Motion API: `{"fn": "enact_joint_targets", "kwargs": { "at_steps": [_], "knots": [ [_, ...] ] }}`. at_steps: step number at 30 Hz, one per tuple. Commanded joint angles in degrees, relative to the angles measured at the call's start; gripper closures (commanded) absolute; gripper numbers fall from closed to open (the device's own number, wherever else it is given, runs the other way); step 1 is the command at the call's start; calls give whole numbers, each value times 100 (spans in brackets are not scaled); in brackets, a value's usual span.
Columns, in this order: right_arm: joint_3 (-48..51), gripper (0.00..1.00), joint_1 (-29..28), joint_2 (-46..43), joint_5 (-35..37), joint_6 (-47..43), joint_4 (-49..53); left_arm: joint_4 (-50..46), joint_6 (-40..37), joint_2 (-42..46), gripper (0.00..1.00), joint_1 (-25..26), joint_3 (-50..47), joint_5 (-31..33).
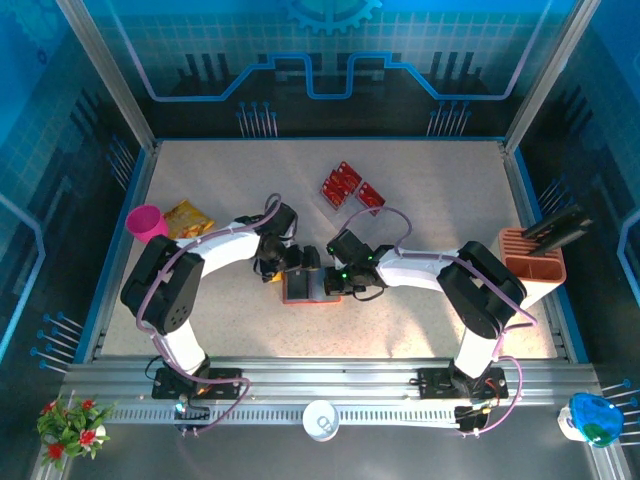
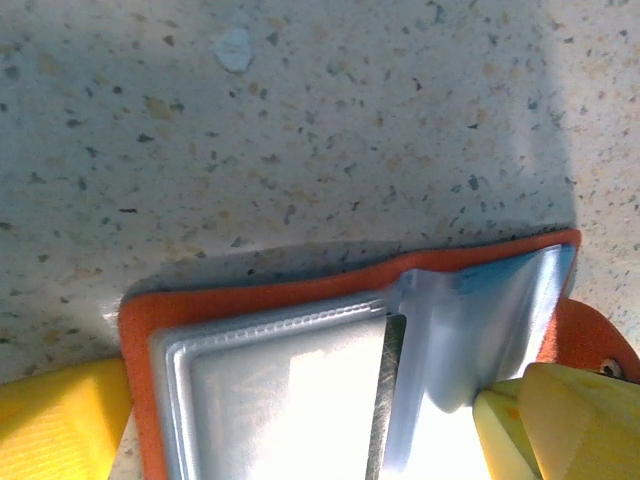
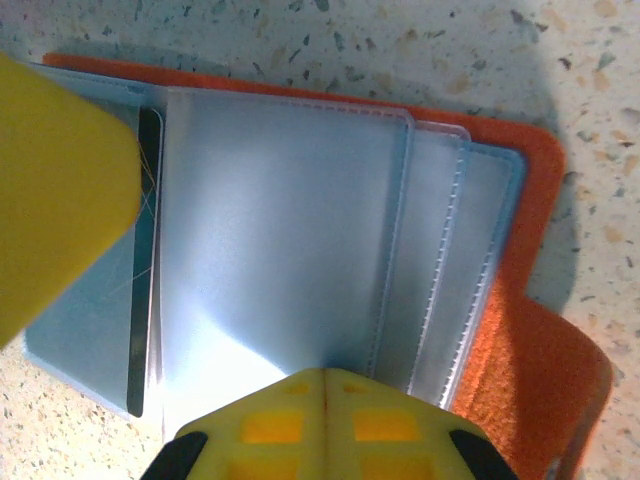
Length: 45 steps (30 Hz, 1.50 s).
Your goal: Put the credit cards into the card holder
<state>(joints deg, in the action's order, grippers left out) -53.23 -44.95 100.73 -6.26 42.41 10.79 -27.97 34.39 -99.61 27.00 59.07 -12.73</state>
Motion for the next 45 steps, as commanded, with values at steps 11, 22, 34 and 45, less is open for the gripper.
{"fn": "enact_joint_targets", "kwargs": {
  "at_steps": [11, 22, 34, 45],
  "knots": [
    [252, 100, 4, 212, 112, 87, 380, 281, 45, 345, 1, 195, 124, -505],
    [252, 100, 7, 196, 116, 75, 415, 1387, 586, 888, 1, 176, -246, -1055],
    [-66, 85, 124, -784, 351, -6, 993, 1329, 511, 822, 1, 171, -229, -1099],
    [497, 66, 516, -1550, 648, 118, 1358, 1402, 519, 776, 1, 172, -247, -1144]
  ]
}}
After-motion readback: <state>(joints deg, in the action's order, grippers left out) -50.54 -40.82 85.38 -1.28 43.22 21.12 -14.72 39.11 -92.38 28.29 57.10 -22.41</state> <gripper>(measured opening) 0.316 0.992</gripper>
